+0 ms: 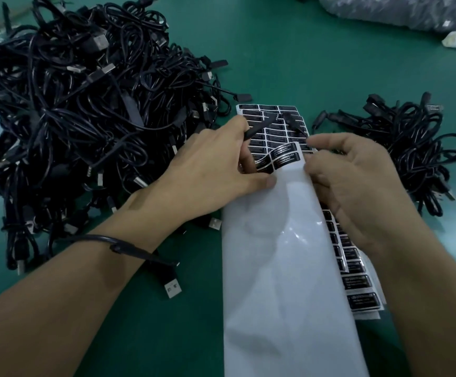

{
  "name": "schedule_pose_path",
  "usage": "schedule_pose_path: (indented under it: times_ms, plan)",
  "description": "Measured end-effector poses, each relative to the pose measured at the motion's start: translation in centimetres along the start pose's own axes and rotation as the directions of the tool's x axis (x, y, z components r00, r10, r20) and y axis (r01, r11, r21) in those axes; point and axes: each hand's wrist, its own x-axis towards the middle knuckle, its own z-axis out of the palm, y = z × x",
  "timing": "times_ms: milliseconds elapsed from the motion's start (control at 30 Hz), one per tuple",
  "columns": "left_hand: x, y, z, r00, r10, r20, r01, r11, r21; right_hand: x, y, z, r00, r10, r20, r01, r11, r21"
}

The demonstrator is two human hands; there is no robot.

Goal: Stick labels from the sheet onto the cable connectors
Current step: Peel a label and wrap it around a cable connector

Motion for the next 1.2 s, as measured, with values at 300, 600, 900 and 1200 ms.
schedule_pose_path:
  times_ms: [300,600,900,1200]
  plan:
    - [-0.4,0.8,0.1,0.986,0.11,-0.123,-0.137,0.962,-0.238,-0.3,0.3,0.6,0.994,-0.11,0.016,0.11,0.994,-0.018]
    - [-0.3,0.7,0.5,0.981,0.096,-0.166,-0.139,0.953,-0.27,-0.6,-0.2,1.1,0.99,-0.138,0.021,0.139,0.987,-0.079]
    - [-0.4,0.6,0.6,0.981,0.093,-0.171,-0.139,0.95,-0.28,-0.6,0.2,1.2,0.975,-0.222,0.014,0.221,0.956,-0.195]
    - [-0.1,0.2,0.5,0.985,0.056,-0.164,-0.103,0.95,-0.296,-1.0,0.0,1.5,0.966,-0.256,-0.03,0.243,0.943,-0.229]
